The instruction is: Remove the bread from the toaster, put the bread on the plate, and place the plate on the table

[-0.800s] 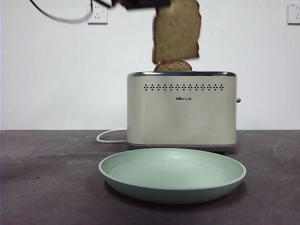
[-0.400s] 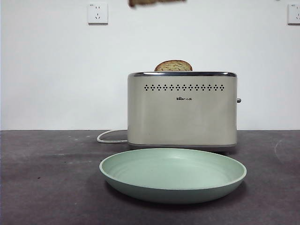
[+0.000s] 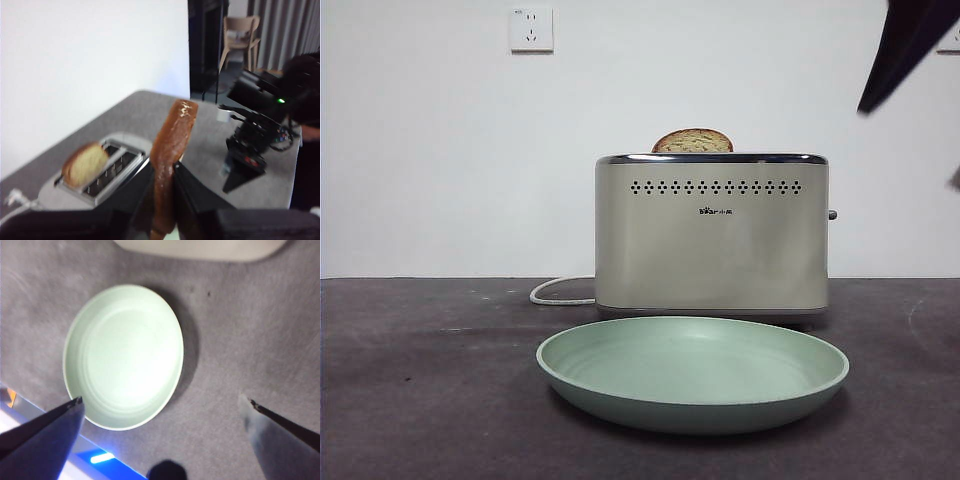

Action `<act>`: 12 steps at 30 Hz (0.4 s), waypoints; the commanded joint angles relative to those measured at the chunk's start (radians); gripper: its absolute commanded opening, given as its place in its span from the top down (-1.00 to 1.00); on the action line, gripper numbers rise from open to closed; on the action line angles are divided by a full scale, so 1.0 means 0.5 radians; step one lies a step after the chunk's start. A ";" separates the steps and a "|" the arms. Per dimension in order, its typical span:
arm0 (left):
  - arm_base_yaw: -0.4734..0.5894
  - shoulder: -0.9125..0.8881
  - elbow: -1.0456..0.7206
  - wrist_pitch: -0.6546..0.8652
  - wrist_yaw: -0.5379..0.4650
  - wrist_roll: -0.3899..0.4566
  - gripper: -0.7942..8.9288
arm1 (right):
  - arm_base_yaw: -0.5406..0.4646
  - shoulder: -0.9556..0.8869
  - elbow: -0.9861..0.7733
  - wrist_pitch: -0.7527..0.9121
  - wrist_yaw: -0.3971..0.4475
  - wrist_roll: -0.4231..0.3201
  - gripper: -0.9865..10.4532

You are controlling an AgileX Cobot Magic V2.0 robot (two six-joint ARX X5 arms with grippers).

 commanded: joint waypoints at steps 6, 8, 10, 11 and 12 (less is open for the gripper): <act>-0.119 -0.179 -0.306 -0.082 -0.050 0.025 0.85 | 0.155 0.342 0.008 0.140 0.002 -0.048 -0.15; -0.140 -0.237 -0.445 -0.037 -0.079 -0.035 0.85 | 0.204 0.420 0.008 0.187 0.004 -0.043 -0.15; -0.165 -0.297 -0.597 0.027 -0.079 -0.099 0.85 | 0.245 0.506 0.008 0.235 0.003 -0.040 -0.04; -0.175 -0.323 -0.660 0.060 -0.080 -0.124 0.85 | 0.261 0.540 0.008 0.250 0.003 -0.041 0.02; -0.183 -0.354 -0.729 0.096 -0.079 -0.145 0.85 | 0.279 0.583 0.008 0.269 0.003 -0.041 0.07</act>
